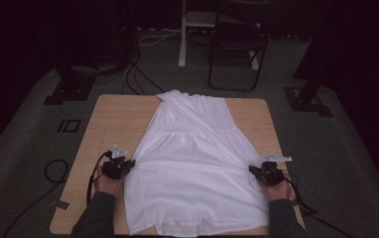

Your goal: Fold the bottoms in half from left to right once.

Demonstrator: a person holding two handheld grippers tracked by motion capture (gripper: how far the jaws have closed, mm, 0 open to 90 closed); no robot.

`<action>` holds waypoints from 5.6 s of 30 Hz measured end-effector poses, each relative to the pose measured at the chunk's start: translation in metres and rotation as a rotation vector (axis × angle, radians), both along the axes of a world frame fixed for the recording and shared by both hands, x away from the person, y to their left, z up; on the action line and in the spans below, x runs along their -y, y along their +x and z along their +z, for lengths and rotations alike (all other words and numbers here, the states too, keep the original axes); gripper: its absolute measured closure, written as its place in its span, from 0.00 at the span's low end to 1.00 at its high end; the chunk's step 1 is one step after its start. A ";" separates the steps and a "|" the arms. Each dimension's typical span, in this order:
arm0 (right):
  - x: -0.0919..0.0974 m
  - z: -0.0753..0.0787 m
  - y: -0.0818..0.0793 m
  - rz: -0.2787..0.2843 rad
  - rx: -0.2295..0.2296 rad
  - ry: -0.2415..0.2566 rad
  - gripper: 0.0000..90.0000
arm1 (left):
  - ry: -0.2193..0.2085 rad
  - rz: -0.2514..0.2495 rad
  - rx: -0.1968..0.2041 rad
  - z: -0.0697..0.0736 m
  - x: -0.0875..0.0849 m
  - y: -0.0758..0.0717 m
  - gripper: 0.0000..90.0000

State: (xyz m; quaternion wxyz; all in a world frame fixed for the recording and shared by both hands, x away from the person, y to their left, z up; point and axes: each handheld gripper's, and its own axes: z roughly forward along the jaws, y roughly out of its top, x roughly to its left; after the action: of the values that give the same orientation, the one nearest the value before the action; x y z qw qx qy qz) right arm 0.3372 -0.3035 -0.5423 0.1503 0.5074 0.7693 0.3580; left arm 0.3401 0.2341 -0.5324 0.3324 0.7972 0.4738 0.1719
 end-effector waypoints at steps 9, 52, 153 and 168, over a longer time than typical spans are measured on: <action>0.007 0.001 -0.078 0.015 -0.034 0.018 0.99 | 0.002 -0.070 -0.016 -0.002 -0.001 -0.071 0.98; -0.047 0.007 0.080 -0.075 -0.011 -0.097 0.90 | -0.006 -0.048 0.066 0.025 0.064 0.055 0.52; -0.117 0.043 0.006 0.240 0.154 -0.061 0.51 | -0.044 -0.210 0.057 -0.012 0.088 -0.027 0.91; -0.126 0.059 0.074 0.059 0.214 -0.061 0.97 | -0.006 -0.212 0.065 -0.010 0.092 -0.031 0.96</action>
State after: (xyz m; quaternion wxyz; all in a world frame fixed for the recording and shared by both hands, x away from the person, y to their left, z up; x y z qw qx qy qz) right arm 0.4112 -0.1772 -0.4835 0.2364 0.4387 0.7738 0.3910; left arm 0.3094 0.1423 -0.5425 0.3665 0.8358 0.3761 0.1602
